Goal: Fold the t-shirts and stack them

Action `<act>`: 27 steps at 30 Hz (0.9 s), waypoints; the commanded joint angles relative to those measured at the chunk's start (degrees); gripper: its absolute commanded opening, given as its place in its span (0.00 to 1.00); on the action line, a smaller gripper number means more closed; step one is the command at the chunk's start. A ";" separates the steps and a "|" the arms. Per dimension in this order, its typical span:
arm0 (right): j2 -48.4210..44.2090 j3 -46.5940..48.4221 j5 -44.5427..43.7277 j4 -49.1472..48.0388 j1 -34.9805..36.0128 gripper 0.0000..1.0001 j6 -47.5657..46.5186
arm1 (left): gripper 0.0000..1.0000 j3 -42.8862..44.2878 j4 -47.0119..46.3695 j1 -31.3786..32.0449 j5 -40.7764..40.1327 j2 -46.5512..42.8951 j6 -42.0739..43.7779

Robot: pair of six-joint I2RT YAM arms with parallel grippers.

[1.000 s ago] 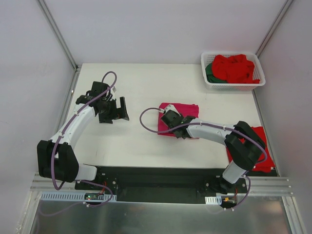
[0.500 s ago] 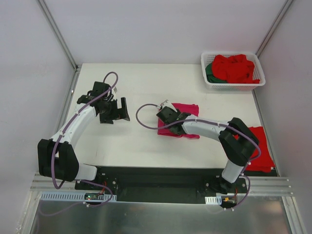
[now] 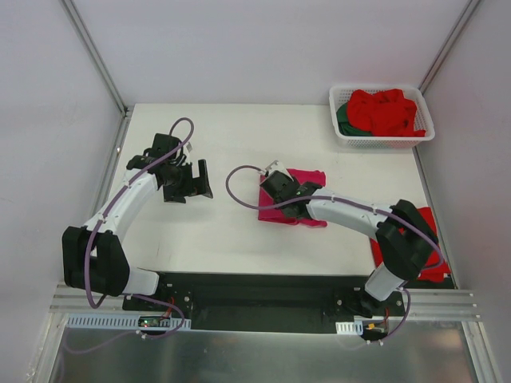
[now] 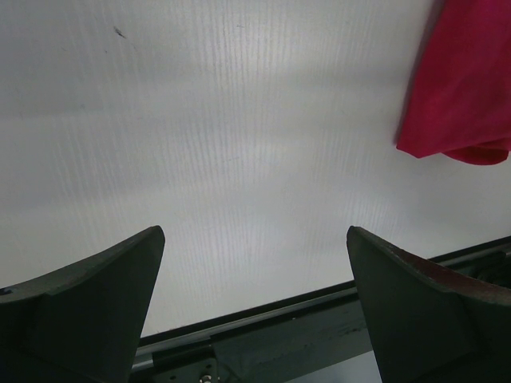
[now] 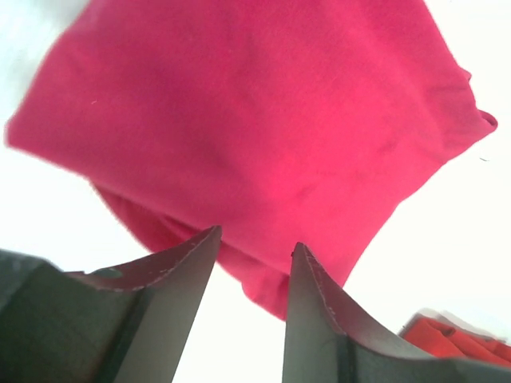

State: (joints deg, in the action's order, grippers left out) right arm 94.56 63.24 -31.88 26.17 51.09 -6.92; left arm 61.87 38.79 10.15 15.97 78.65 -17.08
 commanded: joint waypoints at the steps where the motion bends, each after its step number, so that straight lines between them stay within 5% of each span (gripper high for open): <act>1: -6.31 -2.24 3.40 4.23 1.73 0.45 2.78 | 0.99 0.01 -0.29 0.48 -0.32 0.54 0.29; 17: -3.96 -6.82 19.74 1.07 3.67 0.37 1.73 | 0.99 -0.17 -0.20 0.48 -1.37 0.36 0.29; 27: 1.23 -4.80 17.56 -0.25 4.10 0.33 0.94 | 0.99 -0.34 -0.20 0.48 -1.55 0.36 0.56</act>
State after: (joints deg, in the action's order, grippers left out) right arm 95.20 55.70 -11.90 26.35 54.57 -5.56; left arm 61.89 38.61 10.15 15.35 79.53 -17.06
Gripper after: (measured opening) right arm 0.328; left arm 0.993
